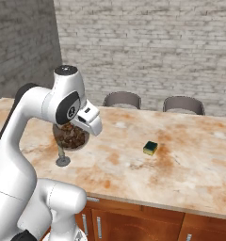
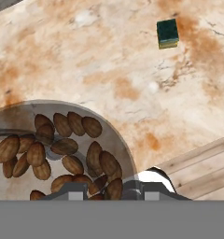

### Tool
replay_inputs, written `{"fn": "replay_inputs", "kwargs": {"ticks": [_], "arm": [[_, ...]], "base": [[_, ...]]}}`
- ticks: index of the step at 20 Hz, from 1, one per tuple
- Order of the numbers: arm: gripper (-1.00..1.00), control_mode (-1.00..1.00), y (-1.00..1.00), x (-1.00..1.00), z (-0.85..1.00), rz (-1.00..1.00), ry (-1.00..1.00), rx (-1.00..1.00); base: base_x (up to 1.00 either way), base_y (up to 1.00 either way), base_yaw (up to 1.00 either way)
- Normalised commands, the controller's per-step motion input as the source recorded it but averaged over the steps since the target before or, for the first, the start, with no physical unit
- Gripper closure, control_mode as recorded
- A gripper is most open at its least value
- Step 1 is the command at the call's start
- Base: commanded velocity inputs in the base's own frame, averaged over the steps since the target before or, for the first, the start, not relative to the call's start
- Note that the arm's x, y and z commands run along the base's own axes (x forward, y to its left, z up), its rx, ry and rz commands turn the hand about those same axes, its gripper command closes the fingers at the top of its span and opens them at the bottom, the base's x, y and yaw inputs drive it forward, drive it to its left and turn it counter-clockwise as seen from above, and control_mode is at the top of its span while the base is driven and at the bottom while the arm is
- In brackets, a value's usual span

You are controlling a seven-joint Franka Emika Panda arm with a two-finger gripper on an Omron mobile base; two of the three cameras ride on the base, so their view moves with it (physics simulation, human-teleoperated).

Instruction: Pick the jar and candle from the dining table and place them in the open cabinet. Close the cabinet after placing the objects.

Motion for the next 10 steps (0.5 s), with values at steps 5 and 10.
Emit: {"fn": "replay_inputs", "kwargs": {"ticks": [5,10], "arm": [[1.0,-1.0,0.0,0.0,0.0,0.0,0.0,0.0],[1.0,-1.0,0.0,0.0,0.0,0.0,0.0,0.0]], "base": [[0.0,0.0,0.0],[0.0,0.0,0.0]]}}
